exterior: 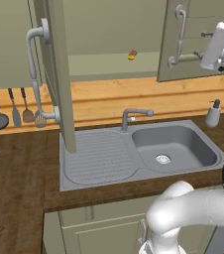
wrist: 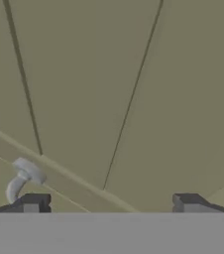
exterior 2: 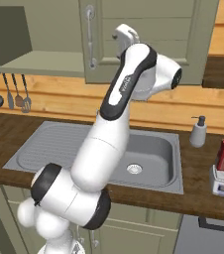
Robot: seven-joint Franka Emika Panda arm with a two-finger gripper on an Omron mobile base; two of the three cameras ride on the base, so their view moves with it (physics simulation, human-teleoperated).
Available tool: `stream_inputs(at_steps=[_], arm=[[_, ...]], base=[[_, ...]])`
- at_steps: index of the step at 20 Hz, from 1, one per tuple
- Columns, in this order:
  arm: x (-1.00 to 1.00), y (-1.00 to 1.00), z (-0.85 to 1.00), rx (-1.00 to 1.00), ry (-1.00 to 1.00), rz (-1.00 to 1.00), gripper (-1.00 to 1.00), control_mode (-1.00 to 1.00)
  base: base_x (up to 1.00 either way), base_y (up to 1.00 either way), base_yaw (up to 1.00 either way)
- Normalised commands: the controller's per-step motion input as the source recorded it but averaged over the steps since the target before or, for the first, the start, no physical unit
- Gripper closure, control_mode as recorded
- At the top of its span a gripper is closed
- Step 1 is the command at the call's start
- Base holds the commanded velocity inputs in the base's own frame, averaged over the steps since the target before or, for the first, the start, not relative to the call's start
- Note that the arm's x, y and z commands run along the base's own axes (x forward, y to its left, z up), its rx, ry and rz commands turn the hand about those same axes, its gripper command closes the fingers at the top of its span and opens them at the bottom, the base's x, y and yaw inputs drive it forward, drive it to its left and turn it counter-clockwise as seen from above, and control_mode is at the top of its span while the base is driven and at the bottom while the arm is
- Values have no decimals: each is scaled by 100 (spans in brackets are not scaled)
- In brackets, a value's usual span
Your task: Pick the cereal and place it on the digital scale for weighing, and close the cabinet.
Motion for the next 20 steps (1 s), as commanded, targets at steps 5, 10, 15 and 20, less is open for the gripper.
stream_inputs(at_steps=[5, 10, 15, 20], arm=[[100, 36, -5, -8, 1, -42, -100, -100], [100, 3, -11, -4, 0, -39, -100, -100], [88, -14, -12, -1, -1, -28, -100, -100], [-94, 20, -66, -7, -83, -21, -100, -100]], base=[[0, 0, 0], [0, 0, 0], [0, 0, 0], [0, 0, 0]])
